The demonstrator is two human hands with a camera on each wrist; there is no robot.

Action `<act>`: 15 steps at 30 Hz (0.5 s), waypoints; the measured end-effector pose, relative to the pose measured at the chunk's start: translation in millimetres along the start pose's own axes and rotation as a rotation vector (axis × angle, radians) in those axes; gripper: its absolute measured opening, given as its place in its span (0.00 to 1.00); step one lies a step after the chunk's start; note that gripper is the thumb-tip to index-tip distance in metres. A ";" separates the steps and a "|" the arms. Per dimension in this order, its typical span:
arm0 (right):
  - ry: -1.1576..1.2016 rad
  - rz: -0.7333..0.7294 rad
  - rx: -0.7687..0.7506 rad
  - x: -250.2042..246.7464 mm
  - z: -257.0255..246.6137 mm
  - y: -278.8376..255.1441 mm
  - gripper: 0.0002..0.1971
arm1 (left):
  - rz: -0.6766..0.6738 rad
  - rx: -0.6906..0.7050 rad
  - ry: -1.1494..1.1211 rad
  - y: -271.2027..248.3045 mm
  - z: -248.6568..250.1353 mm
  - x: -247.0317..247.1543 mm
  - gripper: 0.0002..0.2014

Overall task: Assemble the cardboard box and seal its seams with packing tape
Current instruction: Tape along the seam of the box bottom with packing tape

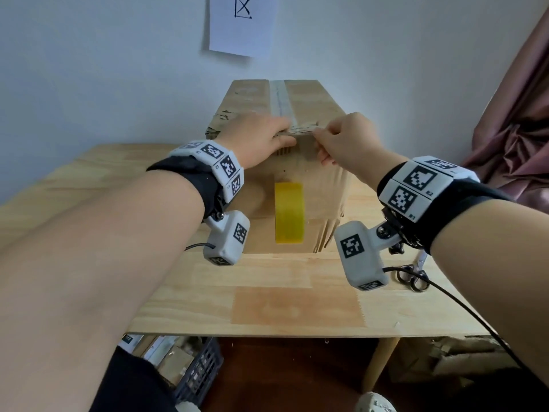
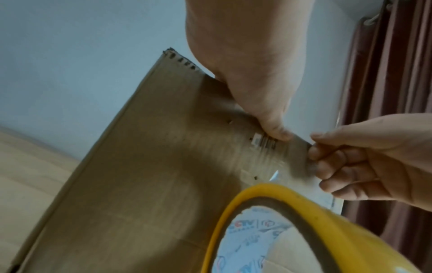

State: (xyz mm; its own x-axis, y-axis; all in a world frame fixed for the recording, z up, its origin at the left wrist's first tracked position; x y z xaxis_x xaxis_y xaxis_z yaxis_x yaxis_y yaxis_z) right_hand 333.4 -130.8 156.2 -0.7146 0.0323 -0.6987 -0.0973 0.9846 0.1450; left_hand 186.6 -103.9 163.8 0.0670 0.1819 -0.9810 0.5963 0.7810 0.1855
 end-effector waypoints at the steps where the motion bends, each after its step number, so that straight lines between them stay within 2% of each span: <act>1: 0.002 0.003 0.006 -1.4 2.3 -1.9 0.17 | 0.008 -0.007 -0.009 -2.0 1.3 -0.3 0.17; 5: -0.012 -0.035 0.072 -7.8 16.3 -17.2 0.16 | 0.006 -0.142 -0.060 -9.5 3.3 -3.2 0.21; 9: -0.023 -0.006 0.116 -26.0 26.9 -35.4 0.15 | 0.080 -0.218 -0.162 -19.4 16.5 -13.6 0.18; 12: 0.041 0.055 0.140 -40.9 39.7 -42.2 0.14 | 0.153 -0.141 -0.228 -22.3 42.9 -19.9 0.17; 15: 0.063 0.067 0.217 -46.5 66.9 -47.5 0.13 | 0.148 -0.075 -0.226 -15.1 74.2 -11.6 0.15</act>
State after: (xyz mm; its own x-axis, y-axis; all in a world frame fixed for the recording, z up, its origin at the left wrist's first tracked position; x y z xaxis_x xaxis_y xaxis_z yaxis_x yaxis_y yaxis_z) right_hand 417.6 -167.6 135.0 -0.7569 0.0947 -0.6467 0.0982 0.9947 0.0307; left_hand 236.2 -162.1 168.3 0.3304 0.1662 -0.9291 0.5064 0.7995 0.3231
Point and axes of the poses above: each hand's wrist, its own y-axis towards the middle knuckle, its own x-axis out of the palm, z = x × y, the point moved 7 cm from there along y, towards the middle knuckle, and after that the axes turned 15 degrees about -z, right-handed, at the moved point
